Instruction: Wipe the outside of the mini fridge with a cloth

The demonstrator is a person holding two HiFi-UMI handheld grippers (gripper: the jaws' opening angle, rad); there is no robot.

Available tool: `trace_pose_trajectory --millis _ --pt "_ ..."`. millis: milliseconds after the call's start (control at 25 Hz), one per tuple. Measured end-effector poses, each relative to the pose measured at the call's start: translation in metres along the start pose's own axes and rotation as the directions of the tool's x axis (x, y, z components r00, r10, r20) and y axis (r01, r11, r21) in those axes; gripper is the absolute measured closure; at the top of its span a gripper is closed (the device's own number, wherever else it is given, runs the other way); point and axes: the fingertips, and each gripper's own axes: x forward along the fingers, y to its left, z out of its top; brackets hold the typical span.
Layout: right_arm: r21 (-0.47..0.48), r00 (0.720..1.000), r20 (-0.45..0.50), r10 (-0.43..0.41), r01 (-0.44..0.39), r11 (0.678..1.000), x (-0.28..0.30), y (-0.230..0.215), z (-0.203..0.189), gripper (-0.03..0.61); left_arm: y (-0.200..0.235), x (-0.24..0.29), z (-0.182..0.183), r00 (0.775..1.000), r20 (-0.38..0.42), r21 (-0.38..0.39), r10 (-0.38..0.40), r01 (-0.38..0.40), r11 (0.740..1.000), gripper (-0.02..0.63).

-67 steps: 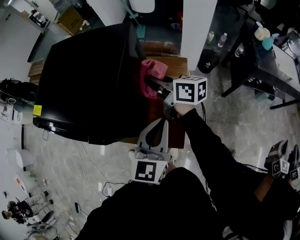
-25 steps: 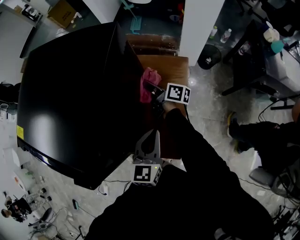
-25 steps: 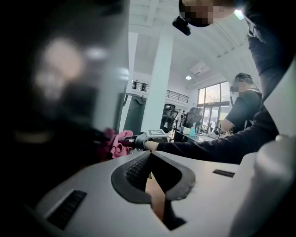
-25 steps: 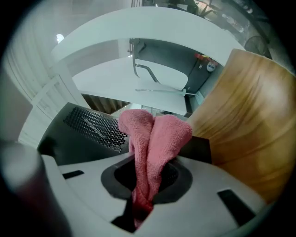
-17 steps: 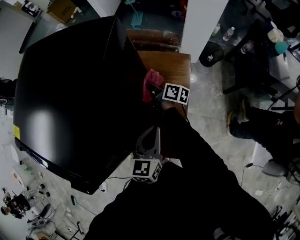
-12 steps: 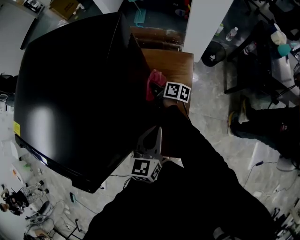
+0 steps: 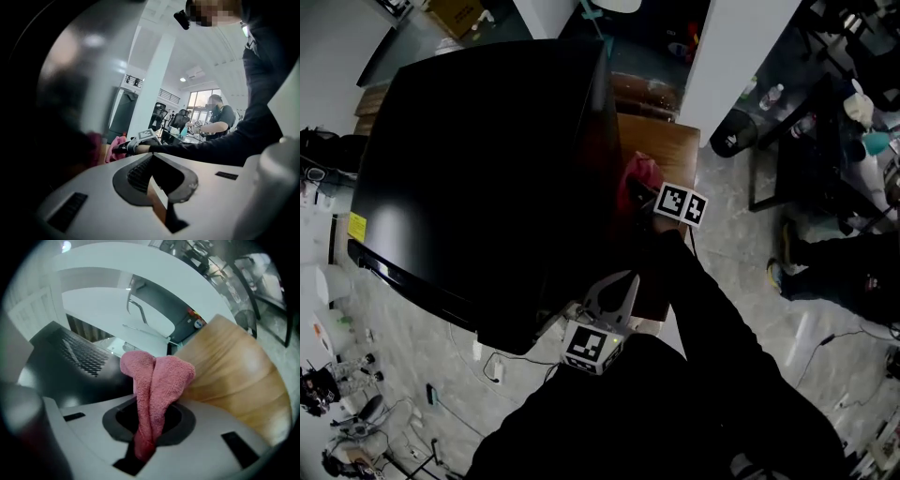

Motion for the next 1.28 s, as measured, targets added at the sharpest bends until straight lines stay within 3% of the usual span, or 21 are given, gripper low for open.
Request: trace_pose_trajectory --millis 120,200,360,480,560,680,960,1080,1280 --pt "-0.201 0.999 0.044 0.027 -0.017 0.979 -0.04 0.049 0.009 0.526 -0.014 -0.023 0.031 0.997 0.039 0.043 -0.068 0.067 0.997 0.607" --pt "-0.364 0.998 0.044 0.047 -0.028 0.931 -0.069 0.087 0.006 0.526 -0.024 -0.044 0.049 0.991 0.063 0.064 -0.119 0.115 0.991 0.607" --pt "-0.638 0.997 0.004 0.082 -0.06 0.768 -0.135 0.163 -0.02 0.526 -0.045 -0.096 0.072 0.975 0.09 0.085 -0.203 0.195 0.977 0.607" --pt "-0.772 0.995 -0.036 0.095 -0.088 0.63 -0.188 0.213 -0.053 0.526 -0.056 -0.144 0.084 0.962 0.114 0.043 -0.248 0.244 0.969 0.607" --pt "-0.829 0.994 -0.049 0.102 -0.098 0.551 -0.216 0.255 -0.08 0.523 -0.049 -0.183 0.095 0.96 0.142 0.042 -0.24 0.236 0.971 0.607" --pt "-0.867 0.986 -0.089 0.139 -0.146 0.477 -0.242 0.326 -0.129 0.523 -0.029 -0.245 0.115 0.961 0.191 0.057 -0.198 0.19 0.98 0.607" --pt "-0.861 0.927 -0.265 0.266 -0.352 0.366 -0.232 0.454 -0.277 0.523 0.022 -0.376 0.124 0.962 0.255 0.103 -0.097 0.073 0.992 0.607" --pt "-0.834 0.886 -0.348 0.307 -0.442 0.33 -0.215 0.497 -0.339 0.523 0.051 -0.432 0.118 0.956 0.292 0.11 -0.022 -0.011 0.994 0.607" --pt "-0.782 0.825 -0.454 0.336 -0.55 0.295 -0.181 0.548 -0.428 0.523 0.097 -0.531 0.101 0.926 0.355 0.036 0.131 -0.154 0.987 0.607"
